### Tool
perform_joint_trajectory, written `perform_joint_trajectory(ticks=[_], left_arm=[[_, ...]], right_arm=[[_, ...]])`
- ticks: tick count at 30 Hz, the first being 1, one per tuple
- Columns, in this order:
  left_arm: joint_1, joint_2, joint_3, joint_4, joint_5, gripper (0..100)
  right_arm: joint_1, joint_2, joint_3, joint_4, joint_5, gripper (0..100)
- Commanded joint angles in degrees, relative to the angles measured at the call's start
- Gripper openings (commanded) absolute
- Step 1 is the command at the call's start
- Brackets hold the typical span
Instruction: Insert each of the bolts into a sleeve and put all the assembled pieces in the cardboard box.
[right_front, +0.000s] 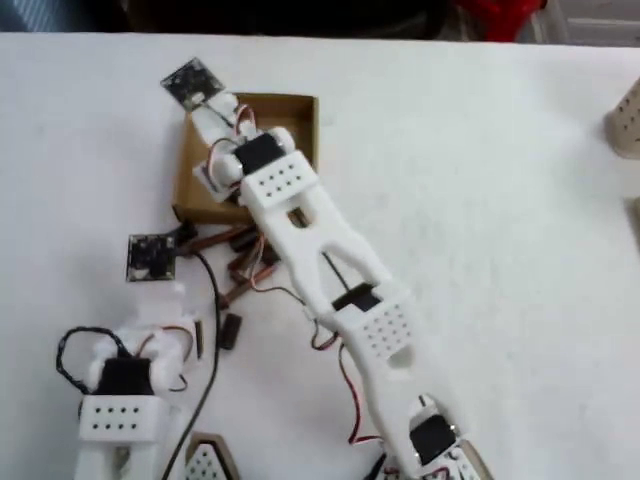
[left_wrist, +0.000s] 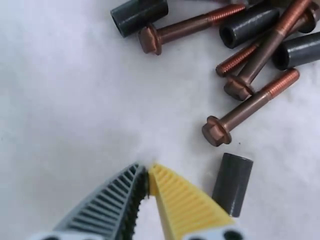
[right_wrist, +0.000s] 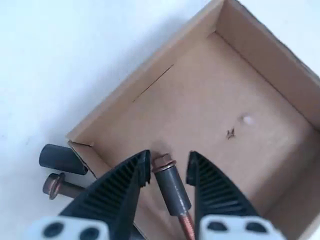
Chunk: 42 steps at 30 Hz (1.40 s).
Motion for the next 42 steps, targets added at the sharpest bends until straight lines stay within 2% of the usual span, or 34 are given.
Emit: perform_joint_trajectory(ticks=[1, 8, 10, 13, 20, 22, 26, 31, 38, 42], left_arm=[[0.57, -0.57, -0.53, -0.18, -0.7, 2], [0.31, -0.57, -0.26, -2.37, -0.7, 2], [0.31, -0.57, -0.26, -2.46, -0.7, 2], [0.31, -0.57, -0.26, -2.73, -0.7, 2], [0.31, -0.57, -0.26, -2.73, -0.7, 2], [0.31, -0.57, -0.26, -2.73, -0.7, 2], [0.31, -0.57, -0.26, -2.73, -0.7, 2], [0.31, -0.57, -0.26, -2.73, -0.7, 2], [0.31, -0.57, -0.26, -2.73, -0.7, 2], [0.31, -0.57, -0.26, -2.73, -0.7, 2]], right_arm=[[-0.66, -0.4, -2.55, -2.68, 2.29, 7.5], [-1.36, -6.73, -2.55, 4.97, 2.29, 8.0], [-1.89, -9.1, -2.46, 9.1, 2.2, 7.4], [-2.77, -11.74, -2.46, 15.69, 2.2, 1.1], [-4.18, -15.87, -2.46, 31.16, 2.9, 1.7], [-4.53, -17.27, -1.76, 34.95, 7.12, 1.8], [-4.79, -23.25, 8.88, 34.86, 18.37, 1.8], [-6.37, -35.12, 24.53, 33.71, 21.45, 1.8], [-5.23, -42.33, 44.22, 23.08, 22.33, 1.8], [-4.97, -40.57, 51.43, 17.54, 32.97, 1.9]])
